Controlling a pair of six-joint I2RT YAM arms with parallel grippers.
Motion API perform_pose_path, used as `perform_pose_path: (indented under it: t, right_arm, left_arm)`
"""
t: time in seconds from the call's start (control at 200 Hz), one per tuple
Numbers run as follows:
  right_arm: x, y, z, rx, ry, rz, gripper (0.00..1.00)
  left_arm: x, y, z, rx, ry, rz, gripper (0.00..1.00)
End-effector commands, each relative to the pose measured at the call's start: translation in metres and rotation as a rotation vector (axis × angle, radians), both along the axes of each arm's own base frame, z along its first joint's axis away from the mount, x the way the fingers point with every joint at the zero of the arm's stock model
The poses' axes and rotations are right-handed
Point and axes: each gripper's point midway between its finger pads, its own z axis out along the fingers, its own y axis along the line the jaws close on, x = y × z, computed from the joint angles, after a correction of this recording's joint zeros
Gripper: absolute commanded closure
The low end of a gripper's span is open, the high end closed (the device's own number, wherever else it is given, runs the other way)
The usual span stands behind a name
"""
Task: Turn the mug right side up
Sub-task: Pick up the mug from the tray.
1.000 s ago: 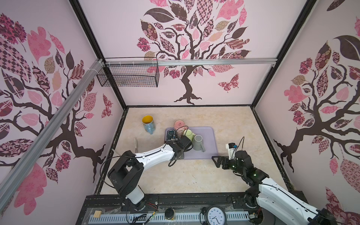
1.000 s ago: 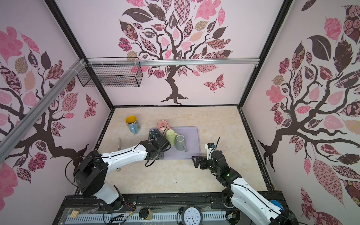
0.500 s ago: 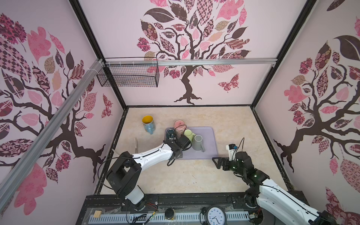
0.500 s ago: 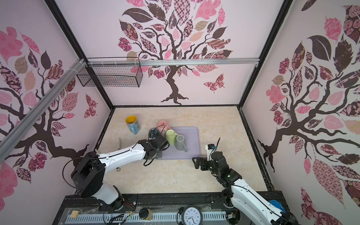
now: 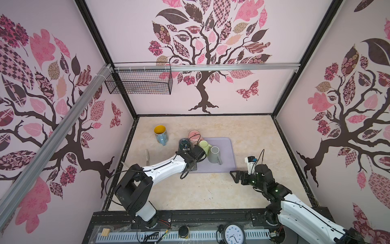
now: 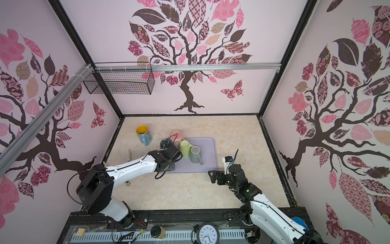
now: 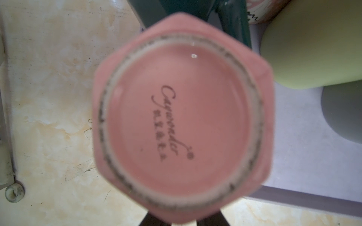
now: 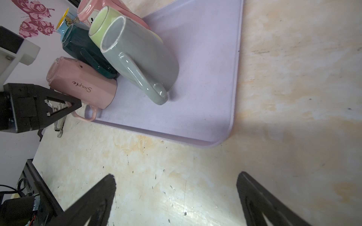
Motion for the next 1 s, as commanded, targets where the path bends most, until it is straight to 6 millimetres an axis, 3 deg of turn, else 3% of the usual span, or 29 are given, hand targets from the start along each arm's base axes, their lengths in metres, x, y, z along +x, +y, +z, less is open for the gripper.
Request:
perform_pose_path:
  t: [0.0, 0.395, 0.695, 0.99]
  right_arm:
    - [-0.001, -0.002, -0.005, -0.011, 0.01, -0.006, 0.0]
    - [0.0, 0.0, -0.005, 0.004, 0.02, -0.006, 0.0]
    - [0.0, 0.001, -0.004, 0.009, 0.02, -0.007, 0.0]
    - [0.001, 0.002, -0.004, 0.012, 0.023, -0.002, 0.0]
  left_arm:
    - [0.005, 0.001, -0.001, 0.003, -0.011, -0.008, 0.81]
    - [0.001, 0.0, 0.006, -0.014, -0.009, -0.03, 0.99]
    - [-0.007, -0.008, 0.004, -0.07, 0.027, -0.056, 1.0]
    - [-0.007, -0.038, 0.003, -0.142, 0.028, -0.162, 1.0]
